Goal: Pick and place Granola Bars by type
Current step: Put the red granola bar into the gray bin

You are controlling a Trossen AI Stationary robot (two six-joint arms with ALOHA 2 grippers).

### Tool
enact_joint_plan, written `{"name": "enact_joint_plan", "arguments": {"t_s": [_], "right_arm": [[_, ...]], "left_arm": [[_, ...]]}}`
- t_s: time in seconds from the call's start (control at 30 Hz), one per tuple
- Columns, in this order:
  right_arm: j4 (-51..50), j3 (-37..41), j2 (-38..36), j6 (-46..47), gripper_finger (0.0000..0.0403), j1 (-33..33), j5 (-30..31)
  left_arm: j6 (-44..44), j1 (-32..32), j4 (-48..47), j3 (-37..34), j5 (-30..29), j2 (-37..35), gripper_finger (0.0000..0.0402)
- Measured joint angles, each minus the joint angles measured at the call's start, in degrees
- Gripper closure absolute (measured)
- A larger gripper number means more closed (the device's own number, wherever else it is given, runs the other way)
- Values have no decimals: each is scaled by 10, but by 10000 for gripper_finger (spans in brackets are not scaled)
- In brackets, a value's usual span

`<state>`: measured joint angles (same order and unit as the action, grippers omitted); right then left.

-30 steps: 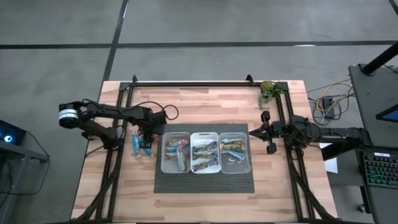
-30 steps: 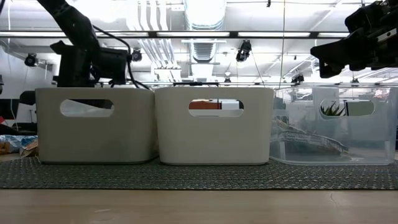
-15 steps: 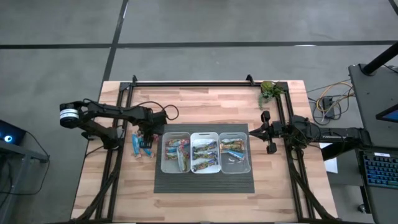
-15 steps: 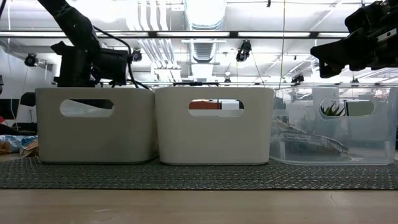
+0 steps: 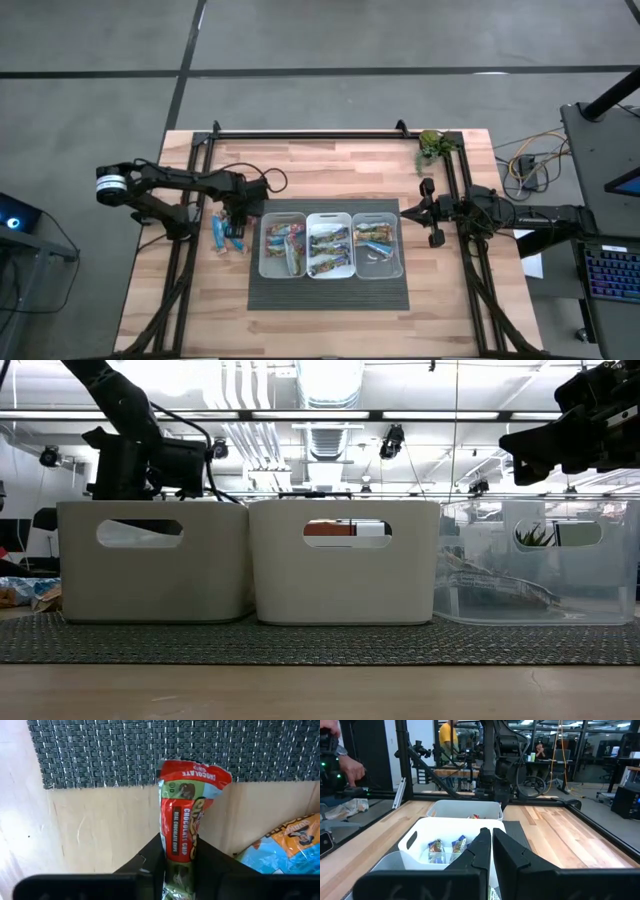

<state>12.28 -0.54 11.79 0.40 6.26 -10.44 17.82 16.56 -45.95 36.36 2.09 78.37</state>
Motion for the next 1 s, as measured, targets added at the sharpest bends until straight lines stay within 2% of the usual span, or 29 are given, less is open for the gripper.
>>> {"name": "enact_joint_plan", "arguments": {"t_s": [0.2,0.63,0.83,1.0], "right_arm": [[0,0,0,0,394,0,0],[0,0,0,0,394,0,0],[0,0,0,0,394,0,0],[0,0,0,0,394,0,0]], "left_arm": [[2,1,-28,11,10,1,346],[18,11,-68,37,-9,1,346],[17,30,-149,92,-25,-3,346],[1,34,-180,151,-24,-9,346]]}}
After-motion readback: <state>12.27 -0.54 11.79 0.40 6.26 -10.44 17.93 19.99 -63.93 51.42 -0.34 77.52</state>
